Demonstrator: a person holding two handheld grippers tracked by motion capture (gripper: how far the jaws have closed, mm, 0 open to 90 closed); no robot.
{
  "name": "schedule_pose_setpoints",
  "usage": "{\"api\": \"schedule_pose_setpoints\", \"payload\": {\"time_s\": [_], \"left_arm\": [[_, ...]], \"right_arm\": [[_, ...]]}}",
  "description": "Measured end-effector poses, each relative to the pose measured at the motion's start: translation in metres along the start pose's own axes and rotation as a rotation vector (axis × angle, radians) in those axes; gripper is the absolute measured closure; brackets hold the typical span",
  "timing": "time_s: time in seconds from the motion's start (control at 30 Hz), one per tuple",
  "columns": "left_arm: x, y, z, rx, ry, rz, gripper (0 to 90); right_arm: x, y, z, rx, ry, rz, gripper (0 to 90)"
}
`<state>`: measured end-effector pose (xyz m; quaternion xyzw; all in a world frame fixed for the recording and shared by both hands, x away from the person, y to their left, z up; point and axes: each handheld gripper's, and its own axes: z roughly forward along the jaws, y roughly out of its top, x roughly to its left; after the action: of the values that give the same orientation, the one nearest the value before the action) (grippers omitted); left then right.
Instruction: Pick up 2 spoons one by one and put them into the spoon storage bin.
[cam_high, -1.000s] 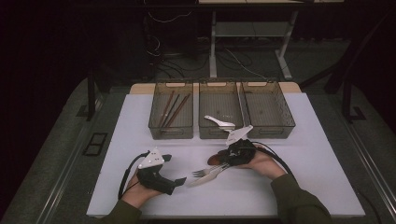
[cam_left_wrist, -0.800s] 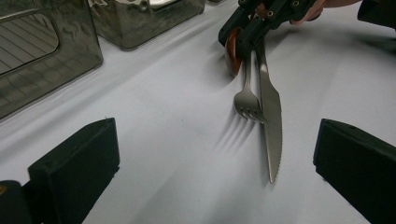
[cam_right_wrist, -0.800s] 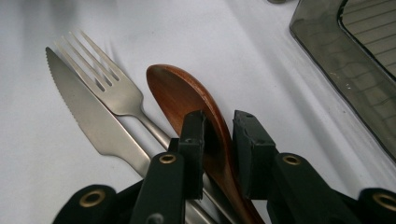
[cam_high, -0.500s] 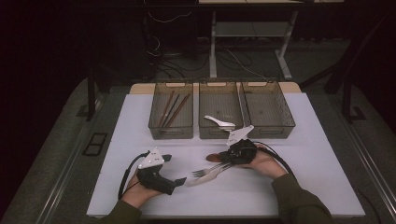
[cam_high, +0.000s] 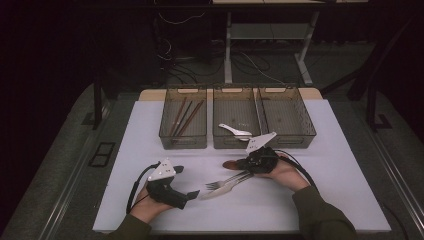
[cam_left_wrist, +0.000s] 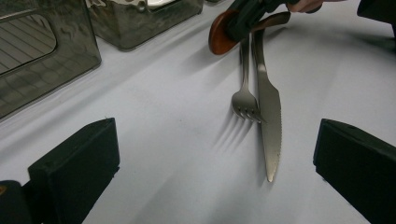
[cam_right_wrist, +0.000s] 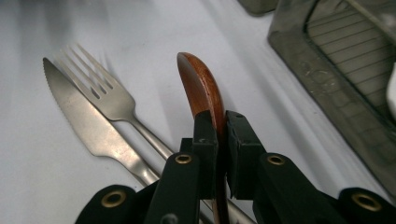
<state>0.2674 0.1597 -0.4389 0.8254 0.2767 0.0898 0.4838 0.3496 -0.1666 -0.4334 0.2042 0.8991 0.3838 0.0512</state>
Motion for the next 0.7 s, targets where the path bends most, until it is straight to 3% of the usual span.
{"api": "schedule_pose_setpoints", "payload": {"time_s": [0.3, 0.7], "left_arm": [[0.0, 0.0, 0.0, 0.0, -0.005, 0.001, 0.0], [-0.001, 0.0, 0.001, 0.003, -0.008, 0.001, 0.0]], "right_arm": [[-0.009, -0.001, -0.018, -0.063, -0.04, 0.063, 82.3], [-0.015, 0.004, -0.036, -0.136, -0.103, 0.109, 82.3]]}}
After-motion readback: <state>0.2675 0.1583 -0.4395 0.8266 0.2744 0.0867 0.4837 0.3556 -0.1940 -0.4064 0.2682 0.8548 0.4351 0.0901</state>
